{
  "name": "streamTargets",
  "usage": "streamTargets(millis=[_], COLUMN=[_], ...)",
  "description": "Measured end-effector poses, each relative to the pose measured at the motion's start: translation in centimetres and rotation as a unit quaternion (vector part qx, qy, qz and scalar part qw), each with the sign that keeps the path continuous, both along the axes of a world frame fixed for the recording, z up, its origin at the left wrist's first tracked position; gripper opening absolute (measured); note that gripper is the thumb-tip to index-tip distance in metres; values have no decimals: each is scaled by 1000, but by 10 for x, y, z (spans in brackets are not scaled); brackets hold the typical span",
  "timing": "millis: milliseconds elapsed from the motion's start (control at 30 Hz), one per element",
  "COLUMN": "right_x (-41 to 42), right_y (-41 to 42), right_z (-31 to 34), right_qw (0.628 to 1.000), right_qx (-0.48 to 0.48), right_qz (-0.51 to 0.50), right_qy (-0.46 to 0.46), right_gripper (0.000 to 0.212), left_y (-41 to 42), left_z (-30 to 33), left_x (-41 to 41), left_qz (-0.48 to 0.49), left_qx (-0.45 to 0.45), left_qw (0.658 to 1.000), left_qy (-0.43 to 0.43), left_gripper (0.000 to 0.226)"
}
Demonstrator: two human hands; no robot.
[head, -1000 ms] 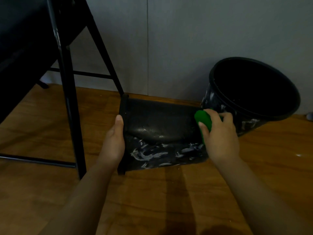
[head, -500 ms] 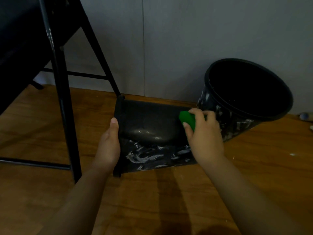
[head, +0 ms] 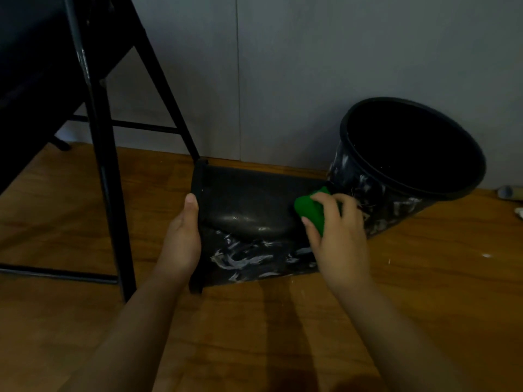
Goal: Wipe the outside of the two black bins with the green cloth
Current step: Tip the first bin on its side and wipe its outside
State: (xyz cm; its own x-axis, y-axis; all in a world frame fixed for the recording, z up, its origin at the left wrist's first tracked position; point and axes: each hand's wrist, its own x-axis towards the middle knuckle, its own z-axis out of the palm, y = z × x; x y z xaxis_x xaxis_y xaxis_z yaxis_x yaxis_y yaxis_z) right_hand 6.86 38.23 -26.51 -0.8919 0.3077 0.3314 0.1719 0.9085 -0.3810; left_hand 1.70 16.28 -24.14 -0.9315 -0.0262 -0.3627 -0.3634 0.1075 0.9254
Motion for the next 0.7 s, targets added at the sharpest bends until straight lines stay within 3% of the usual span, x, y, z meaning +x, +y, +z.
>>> streamTargets(millis=[200,400,567,700], right_x=[8,16,6,10], right_y=[16,-10,25,23], right_z=[-6,-12,-12,-16], right_qw=[990,999,991,993], right_qx=[-35,-21,-65,-49], right_qz=[-134,-18,-112,-100], right_qy=[10,20,26,29], right_gripper=[42,41,42,40], left_y=[1,2,4,5], left_z=[-1,3,6,11], left_x=[0,-5,-10,-15], left_qz=[1,-2,11,10], left_qx=[4,1,-8,-6], left_qw=[1000,1000,1000,1000], left_qy=[2,8,6,-5], left_gripper=[57,50,47,45])
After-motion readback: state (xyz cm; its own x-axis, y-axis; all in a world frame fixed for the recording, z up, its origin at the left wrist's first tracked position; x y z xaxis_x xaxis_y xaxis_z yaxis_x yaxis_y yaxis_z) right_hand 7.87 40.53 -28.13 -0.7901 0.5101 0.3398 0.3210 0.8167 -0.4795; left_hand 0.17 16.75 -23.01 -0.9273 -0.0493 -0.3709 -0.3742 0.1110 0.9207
